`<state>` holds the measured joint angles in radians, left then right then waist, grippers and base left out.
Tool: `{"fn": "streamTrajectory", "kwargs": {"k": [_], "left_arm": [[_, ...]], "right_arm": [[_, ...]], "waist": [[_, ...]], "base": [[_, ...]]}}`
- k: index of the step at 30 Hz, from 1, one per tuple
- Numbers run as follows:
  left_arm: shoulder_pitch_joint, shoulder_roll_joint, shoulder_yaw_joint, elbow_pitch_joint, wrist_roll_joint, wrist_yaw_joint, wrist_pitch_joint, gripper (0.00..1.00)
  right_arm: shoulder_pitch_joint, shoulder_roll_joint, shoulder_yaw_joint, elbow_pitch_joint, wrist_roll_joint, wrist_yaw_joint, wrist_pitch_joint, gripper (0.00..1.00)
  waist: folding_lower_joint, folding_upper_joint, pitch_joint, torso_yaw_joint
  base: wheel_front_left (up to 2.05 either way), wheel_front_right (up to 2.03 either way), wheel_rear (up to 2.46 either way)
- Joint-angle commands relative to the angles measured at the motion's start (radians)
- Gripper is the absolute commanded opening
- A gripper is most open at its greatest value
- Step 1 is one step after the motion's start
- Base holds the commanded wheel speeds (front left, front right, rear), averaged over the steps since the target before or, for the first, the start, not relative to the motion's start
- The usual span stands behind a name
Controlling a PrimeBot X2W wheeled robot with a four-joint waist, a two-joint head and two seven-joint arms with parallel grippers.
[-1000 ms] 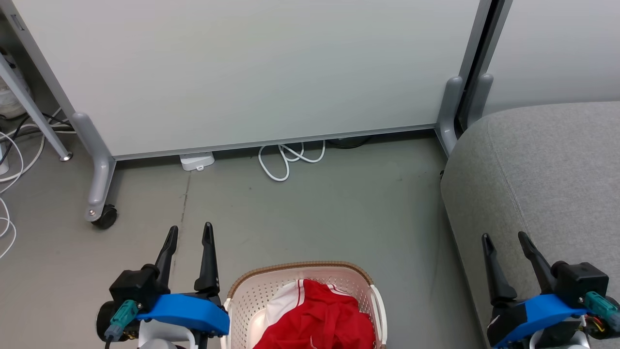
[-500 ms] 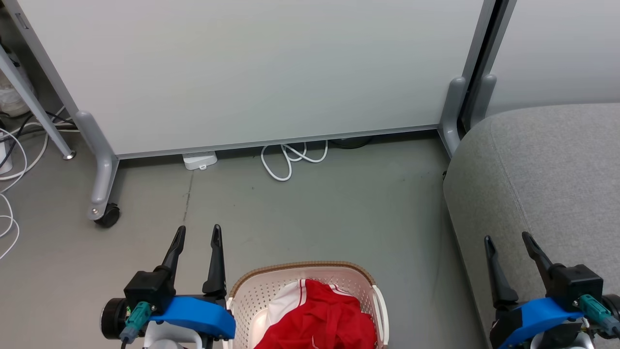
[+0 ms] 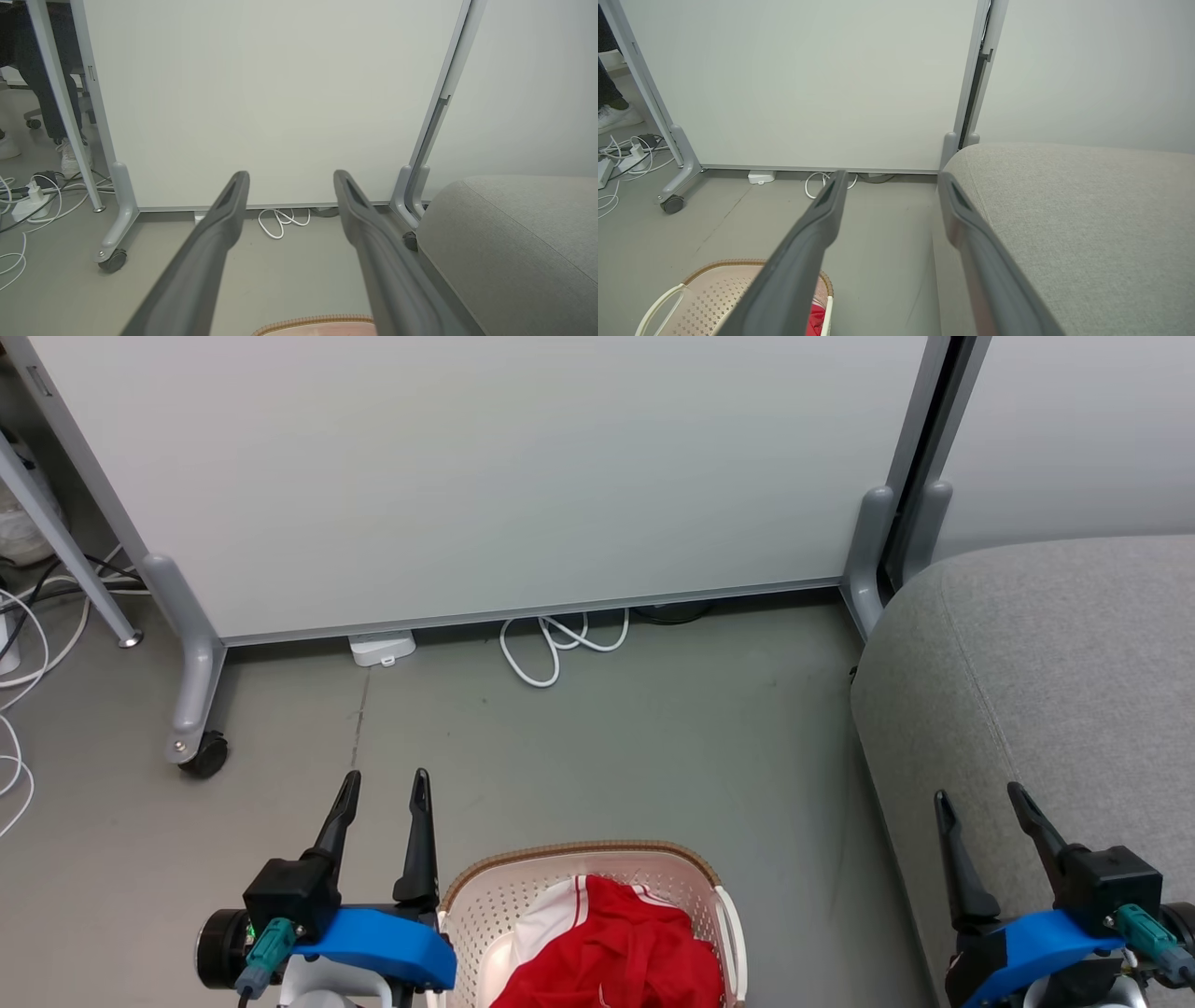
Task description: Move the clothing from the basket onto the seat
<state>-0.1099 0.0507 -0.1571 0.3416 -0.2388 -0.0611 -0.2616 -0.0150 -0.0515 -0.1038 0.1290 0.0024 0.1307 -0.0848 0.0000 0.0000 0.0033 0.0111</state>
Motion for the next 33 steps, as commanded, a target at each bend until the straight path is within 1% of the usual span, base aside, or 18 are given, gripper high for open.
{"fn": "streamTrajectory", "kwargs": {"k": [1, 5, 9, 13, 22, 24, 28, 33], "left_arm": [[-0.002, 0.000, 0.001, 0.002, -0.002, 0.002, -0.005, 1.00], [-0.018, 0.000, 0.000, 0.004, 0.012, 0.003, -0.005, 1.00], [-0.047, 0.003, -0.007, 0.038, 0.024, -0.008, -0.005, 1.00], [-0.101, 0.014, -0.003, 0.114, 0.019, -0.016, -0.005, 1.00], [-0.262, 0.064, -0.014, 0.288, 0.032, -0.037, -0.004, 1.00], [-0.279, 0.067, -0.022, 0.310, 0.035, -0.042, -0.004, 1.00], [-0.343, 0.086, -0.064, 0.397, 0.039, -0.057, 0.024, 1.00], [-0.407, 0.100, -0.111, 0.484, -0.001, -0.070, 0.084, 1.00]], "right_arm": [[0.010, 0.002, 0.000, -0.001, 0.008, 0.000, -0.006, 1.00], [-0.007, 0.002, 0.007, -0.012, 0.012, 0.000, -0.004, 1.00], [-0.032, 0.002, 0.005, -0.031, 0.007, 0.000, -0.003, 1.00], [-0.069, 0.002, 0.016, -0.053, 0.004, 0.000, 0.000, 1.00], [-0.184, 0.002, 0.066, -0.076, 0.035, 0.000, -0.036, 1.00], [-0.196, 0.002, 0.069, -0.072, 0.038, 0.000, -0.044, 1.00], [-0.241, 0.002, 0.095, -0.061, 0.060, 0.000, -0.070, 1.00], [-0.281, 0.002, 0.130, -0.035, 0.091, 0.000, -0.103, 1.00]], "waist": [[0.0000, 0.0000, 0.003, -0.003], [0.0000, 0.0000, 0.030, -0.017], [0.0000, 0.0000, 0.091, -0.034], [0.0000, 0.0000, 0.180, -0.068], [0.0000, 0.0000, 0.435, -0.185], [0.0000, 0.0000, 0.455, -0.194], [0.0000, 0.0000, 0.542, -0.237], [0.0000, 0.0000, 0.618, -0.278]], "base": [[0.00, 0.00, 0.00], [0.00, 0.00, 0.00], [0.00, 0.00, 0.00], [0.00, 0.00, 0.00], [0.00, 0.00, 0.00], [0.00, 0.00, 0.00], [0.00, 0.00, 0.00], [0.00, 0.00, 0.00]]}}
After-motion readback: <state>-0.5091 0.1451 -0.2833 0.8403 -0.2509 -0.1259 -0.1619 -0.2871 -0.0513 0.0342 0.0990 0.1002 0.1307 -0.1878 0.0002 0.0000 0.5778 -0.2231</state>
